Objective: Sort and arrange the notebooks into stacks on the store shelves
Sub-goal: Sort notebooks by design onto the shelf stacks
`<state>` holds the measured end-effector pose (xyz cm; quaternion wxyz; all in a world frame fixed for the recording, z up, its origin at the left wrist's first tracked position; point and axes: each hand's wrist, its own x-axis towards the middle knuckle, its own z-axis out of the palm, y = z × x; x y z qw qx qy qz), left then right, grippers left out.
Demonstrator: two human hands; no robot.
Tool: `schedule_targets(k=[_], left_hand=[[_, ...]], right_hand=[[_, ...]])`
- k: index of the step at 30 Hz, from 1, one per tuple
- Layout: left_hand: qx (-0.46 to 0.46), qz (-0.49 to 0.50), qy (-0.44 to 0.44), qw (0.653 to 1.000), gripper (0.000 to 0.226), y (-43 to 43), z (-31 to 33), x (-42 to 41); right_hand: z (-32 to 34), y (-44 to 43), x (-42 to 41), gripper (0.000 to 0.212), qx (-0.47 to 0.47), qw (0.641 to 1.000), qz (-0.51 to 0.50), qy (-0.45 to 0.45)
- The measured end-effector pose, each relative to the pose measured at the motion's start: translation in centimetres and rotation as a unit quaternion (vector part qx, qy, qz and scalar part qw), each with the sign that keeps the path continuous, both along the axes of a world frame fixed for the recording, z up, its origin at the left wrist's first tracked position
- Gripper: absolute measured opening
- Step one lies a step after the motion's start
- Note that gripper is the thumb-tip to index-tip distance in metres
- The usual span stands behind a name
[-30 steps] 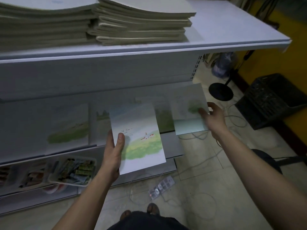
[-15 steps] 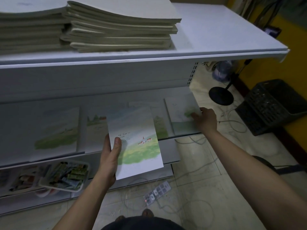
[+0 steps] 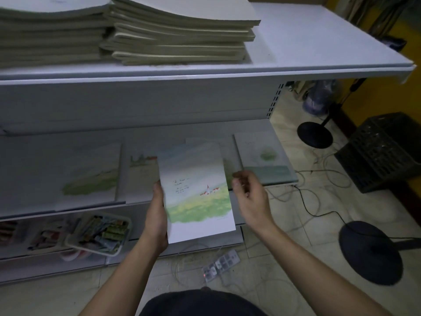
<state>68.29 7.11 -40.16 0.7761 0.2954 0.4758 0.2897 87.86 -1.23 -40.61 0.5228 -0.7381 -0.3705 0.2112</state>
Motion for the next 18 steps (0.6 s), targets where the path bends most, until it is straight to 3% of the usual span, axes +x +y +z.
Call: schedule_targets(k=[2,7,18], left_hand=[[-0.002,-0.003,-0.013,1.0,0.065,-0.2,-0.1,-0.4],[0.009,0.027,-0.033,0.999,0.057,-0.7,0.1,-2.7],[0.039,0.108,-0.04,0.993,0.069,1.5,-0.4,-13.7]], right_hand=[[0.1,-0.5,-2.5,0.019,0.023,0.998,0.015,0.057],[0.8,0.0,-6.1,0.034,0.045,0.995,0.035,0.084],[1.5,3.8,-15.3,0.021,0.023,0.994,0.108,0.009]])
